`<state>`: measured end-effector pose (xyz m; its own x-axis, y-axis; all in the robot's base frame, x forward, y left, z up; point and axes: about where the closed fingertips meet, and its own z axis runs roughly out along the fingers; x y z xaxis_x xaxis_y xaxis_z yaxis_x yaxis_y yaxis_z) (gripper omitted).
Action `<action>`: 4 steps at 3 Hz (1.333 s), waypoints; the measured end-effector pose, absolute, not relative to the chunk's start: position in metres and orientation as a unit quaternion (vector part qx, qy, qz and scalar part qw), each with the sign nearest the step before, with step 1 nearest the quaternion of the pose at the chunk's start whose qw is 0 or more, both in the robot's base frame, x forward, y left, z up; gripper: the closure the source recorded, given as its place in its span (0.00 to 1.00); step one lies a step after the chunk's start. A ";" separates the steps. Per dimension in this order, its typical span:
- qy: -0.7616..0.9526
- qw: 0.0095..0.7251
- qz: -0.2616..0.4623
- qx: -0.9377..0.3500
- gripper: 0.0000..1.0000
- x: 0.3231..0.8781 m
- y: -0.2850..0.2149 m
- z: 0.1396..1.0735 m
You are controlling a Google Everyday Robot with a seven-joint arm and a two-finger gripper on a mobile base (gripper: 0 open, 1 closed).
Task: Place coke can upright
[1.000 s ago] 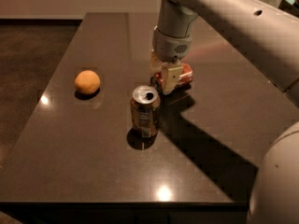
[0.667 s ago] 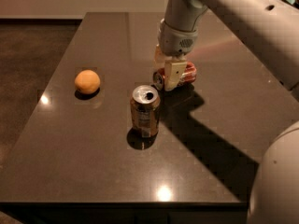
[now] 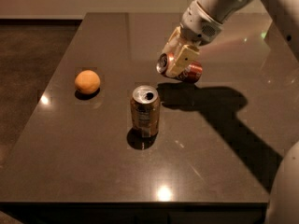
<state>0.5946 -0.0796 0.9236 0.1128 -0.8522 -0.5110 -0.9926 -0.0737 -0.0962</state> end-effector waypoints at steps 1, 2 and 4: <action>0.666 0.264 0.221 -0.661 1.00 0.596 -0.086 0.935; 0.678 0.321 0.272 -0.603 1.00 0.594 -0.095 0.943; 0.680 0.439 0.330 -0.487 1.00 0.584 -0.112 0.953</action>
Offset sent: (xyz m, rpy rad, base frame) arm -0.0013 -0.0466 0.0339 0.5687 0.0788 -0.3291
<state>0.5838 -0.1121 0.9532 -0.1413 -0.3723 -0.9173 -0.9508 0.3092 0.0210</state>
